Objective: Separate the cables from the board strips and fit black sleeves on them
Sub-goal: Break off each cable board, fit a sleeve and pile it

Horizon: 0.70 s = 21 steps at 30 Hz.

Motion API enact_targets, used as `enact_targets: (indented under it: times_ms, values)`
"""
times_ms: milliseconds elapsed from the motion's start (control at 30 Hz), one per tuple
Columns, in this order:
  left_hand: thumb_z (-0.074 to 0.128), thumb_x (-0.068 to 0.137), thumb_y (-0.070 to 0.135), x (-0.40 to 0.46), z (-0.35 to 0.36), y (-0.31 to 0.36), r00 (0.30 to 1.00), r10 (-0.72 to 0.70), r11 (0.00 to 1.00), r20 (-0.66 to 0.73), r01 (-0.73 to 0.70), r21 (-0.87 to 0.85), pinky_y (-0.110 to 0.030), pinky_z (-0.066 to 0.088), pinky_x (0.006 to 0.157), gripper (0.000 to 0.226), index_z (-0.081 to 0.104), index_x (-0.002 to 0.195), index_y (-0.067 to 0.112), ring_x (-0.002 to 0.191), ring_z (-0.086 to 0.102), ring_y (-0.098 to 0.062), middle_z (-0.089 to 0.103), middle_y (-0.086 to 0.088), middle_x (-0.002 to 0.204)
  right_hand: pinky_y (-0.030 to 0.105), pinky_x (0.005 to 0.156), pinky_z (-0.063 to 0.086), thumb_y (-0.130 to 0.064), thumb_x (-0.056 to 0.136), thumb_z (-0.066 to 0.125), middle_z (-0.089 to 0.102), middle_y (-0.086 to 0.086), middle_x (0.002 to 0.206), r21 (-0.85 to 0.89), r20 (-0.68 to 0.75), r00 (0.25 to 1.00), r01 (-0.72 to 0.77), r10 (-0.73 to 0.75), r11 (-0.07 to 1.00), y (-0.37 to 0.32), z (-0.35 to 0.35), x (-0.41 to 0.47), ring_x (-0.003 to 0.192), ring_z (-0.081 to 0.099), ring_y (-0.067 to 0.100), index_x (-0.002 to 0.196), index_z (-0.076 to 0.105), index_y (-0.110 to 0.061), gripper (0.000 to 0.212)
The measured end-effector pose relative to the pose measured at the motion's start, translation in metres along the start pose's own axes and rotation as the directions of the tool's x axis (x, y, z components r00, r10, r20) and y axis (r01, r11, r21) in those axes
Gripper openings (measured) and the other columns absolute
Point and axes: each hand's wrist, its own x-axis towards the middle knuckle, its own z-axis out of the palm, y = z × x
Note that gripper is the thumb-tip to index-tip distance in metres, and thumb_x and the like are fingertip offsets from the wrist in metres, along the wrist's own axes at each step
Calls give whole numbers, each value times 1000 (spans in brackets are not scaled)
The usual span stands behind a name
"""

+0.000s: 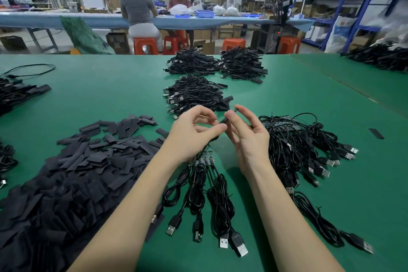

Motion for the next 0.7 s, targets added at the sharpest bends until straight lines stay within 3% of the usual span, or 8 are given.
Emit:
enact_targets:
  times_ms: [67,133,233,333,433,533,633,700]
  values:
    - [84,79,35,-1,-4,-2,995,-57,997,82,52,63,-19,53,78,27,65,98,32,82,73,-5,68,13,103,23,72,58,-2,84,79,77,8,86,24,-66,997,31,-30,999,-1,-1,2,76,70,16,106,73,-15,26]
    - [83,81,27,-3,-6,-3,992,-68,996,110,60,72,-16,54,76,24,65,97,30,79,74,-7,67,9,103,21,70,57,-3,85,78,76,5,81,44,-111,993,54,-49,998,-2,-3,4,75,69,15,107,72,-15,26]
    - [79,85,13,-4,-10,-3,997,-16,993,79,7,117,-15,54,77,19,67,94,23,73,70,-6,69,7,97,21,68,56,-6,87,77,76,3,79,27,-127,990,66,-62,997,1,-3,6,76,69,16,109,70,-17,26]
    - [77,86,9,1,-17,-3,999,33,979,25,-37,199,-16,51,79,18,67,94,23,78,67,-4,70,5,95,23,65,57,-22,91,75,78,0,86,-34,-131,991,25,-30,999,5,-3,10,80,73,17,120,61,-24,33]
    - [76,86,12,9,-25,-4,990,107,953,-94,-75,295,-7,47,78,18,69,96,24,87,67,0,72,10,93,32,73,61,-36,97,67,78,-10,88,-301,-147,987,9,-56,954,12,-4,13,79,74,14,122,54,-30,29]
    - [77,85,17,28,-28,-2,961,202,906,-192,-109,409,-3,40,74,18,68,93,30,86,65,5,71,17,88,42,82,60,-35,98,62,76,-6,90,-579,-49,982,122,-183,806,23,-1,12,79,73,16,108,55,-37,12]
    - [76,86,19,67,-27,5,936,285,843,-206,-142,519,-22,50,84,17,68,96,31,87,66,-7,68,17,86,16,65,52,-33,98,61,73,-9,89,-668,61,976,197,-211,718,28,2,14,70,67,2,104,61,-32,6]
    - [74,87,21,102,-26,12,934,331,758,-137,-177,628,-30,53,85,16,69,100,28,89,65,-11,66,15,88,7,58,45,-34,98,62,70,-14,85,-709,96,977,201,-189,676,31,2,16,69,65,-4,100,63,-31,4]
